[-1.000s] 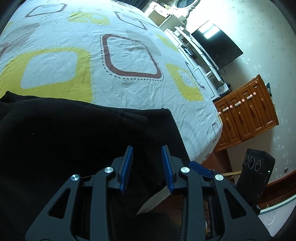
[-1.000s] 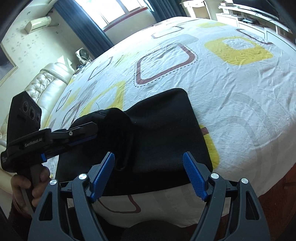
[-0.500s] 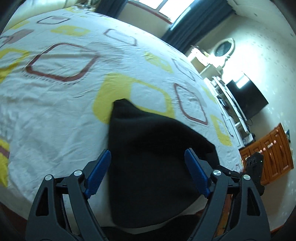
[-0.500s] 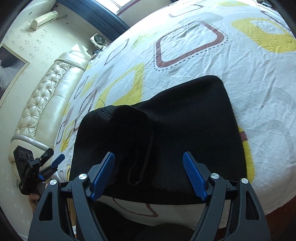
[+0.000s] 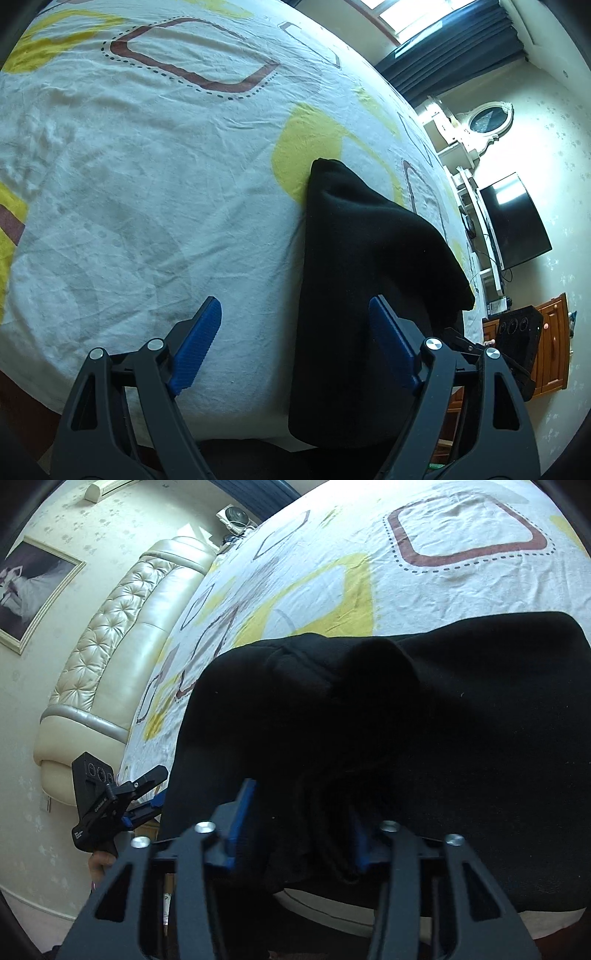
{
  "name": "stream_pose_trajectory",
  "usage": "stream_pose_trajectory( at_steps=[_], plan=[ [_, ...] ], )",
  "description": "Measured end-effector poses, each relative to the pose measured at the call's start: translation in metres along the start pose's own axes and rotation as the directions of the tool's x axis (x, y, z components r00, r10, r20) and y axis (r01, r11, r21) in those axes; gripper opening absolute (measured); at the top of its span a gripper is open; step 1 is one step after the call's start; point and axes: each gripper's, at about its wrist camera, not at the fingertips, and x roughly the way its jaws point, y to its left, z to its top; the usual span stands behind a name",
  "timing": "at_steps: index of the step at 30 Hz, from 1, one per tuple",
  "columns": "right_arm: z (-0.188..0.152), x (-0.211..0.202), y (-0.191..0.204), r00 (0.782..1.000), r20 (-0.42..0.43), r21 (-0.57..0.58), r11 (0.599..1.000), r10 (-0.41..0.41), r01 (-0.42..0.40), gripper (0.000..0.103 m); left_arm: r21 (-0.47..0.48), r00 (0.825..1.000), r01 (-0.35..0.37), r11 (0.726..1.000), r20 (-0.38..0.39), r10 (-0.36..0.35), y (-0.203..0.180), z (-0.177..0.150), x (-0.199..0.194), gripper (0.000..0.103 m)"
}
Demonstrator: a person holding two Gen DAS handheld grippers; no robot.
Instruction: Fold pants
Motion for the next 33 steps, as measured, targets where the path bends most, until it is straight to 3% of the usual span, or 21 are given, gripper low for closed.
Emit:
stream_pose_trajectory(
  at_steps=[5,11,19,21,28,33],
  plan=[
    [0.003,-0.018,-0.009,0.987,0.045,0.092,0.983,0.154,-0.158,0.013,-0.004,1.0,0.018,1.0,-0.003,-0.018,0.0,-0.002,0.002,0.082],
    [0.006,-0.046,-0.007,0.975,0.105,0.091,0.974,0.196,-0.205,0.012,-0.016,0.999,0.049,0.999,-0.014,-0.049,0.0,-0.004,0.002,0.083],
    [0.009,-0.097,-0.049,0.974,0.19,0.147,0.977,0.124,-0.153,0.011,0.043,0.991,0.131,0.99,-0.045,-0.129,-0.022,-0.014,0.007,0.084],
    [0.007,-0.107,-0.067,0.975,0.201,0.176,0.975,0.096,-0.132,0.011,0.048,0.988,0.152,0.987,-0.05,-0.149,-0.028,-0.017,0.01,0.091],
    [-0.006,-0.105,-0.114,0.982,0.185,0.281,0.956,0.029,-0.081,0.01,0.081,0.98,0.184,0.98,-0.092,-0.177,-0.048,-0.028,0.034,0.091],
    [-0.01,-0.099,-0.122,0.984,0.166,0.309,0.944,0.067,-0.116,0.012,0.06,0.971,0.203,0.977,-0.141,-0.193,-0.048,-0.038,0.047,0.091]
  ],
)
